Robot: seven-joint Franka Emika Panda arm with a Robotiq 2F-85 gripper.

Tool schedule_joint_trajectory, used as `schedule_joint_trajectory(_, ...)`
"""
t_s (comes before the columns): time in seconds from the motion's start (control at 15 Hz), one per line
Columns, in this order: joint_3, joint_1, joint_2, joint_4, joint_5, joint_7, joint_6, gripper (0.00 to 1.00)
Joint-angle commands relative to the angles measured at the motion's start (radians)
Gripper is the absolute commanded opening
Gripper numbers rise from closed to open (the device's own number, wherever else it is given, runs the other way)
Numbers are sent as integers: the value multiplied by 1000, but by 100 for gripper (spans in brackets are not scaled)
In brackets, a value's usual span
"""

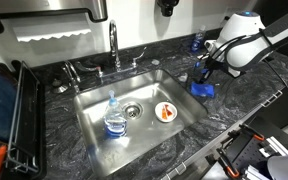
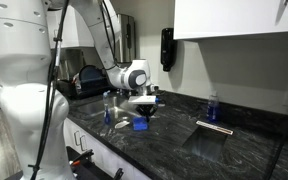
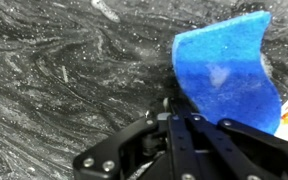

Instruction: Clean the counter with the sponge

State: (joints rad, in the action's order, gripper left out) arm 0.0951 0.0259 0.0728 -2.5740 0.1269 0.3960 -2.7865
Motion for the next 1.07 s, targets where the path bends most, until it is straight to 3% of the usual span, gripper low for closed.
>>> schedule_joint_trajectory(0.0,-23,18,11,14,-10,-17,-10,0)
schedule_joint_trajectory(0.33,-9,9,-61,10,116,-138,3,0)
schedule_joint_trajectory(1.0,-66,-21,-111,5,51,-106,166,0)
